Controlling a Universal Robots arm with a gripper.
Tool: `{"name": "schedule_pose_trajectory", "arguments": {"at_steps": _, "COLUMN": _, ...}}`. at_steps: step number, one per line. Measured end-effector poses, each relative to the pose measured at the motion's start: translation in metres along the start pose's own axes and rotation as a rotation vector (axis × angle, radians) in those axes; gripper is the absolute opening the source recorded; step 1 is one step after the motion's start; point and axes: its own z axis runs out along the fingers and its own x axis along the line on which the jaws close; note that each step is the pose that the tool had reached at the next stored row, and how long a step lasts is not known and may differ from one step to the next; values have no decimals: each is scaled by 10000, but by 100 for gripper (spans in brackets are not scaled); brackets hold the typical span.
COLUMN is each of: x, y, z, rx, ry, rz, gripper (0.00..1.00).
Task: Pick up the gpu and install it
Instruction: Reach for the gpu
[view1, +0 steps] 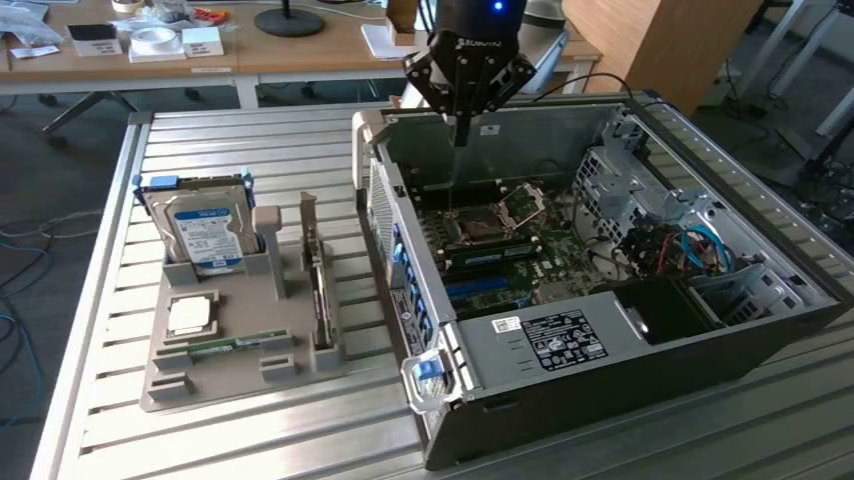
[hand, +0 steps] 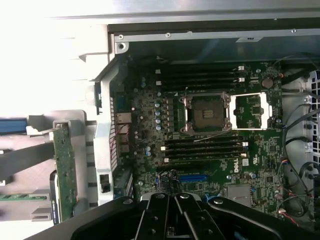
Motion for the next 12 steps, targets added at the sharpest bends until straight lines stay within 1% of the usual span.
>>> {"name": "schedule_pose_trajectory", "arguments": {"at_steps": 9, "x": 175, "y": 10, "z": 4, "rx": 1, "ry": 1, "rz": 0, "gripper": 11}}
{"name": "schedule_pose_trajectory", "arguments": {"at_steps": 10, "x": 216, "y": 14, "z": 5, "rx": 0, "ry": 1, "rz": -1, "gripper": 11}}
{"name": "schedule_pose_trajectory", "arguments": {"at_steps": 12, "x": 261, "y": 16, "z": 6, "rx": 0, "ry": 0, "rz": 0, "gripper": 11}}
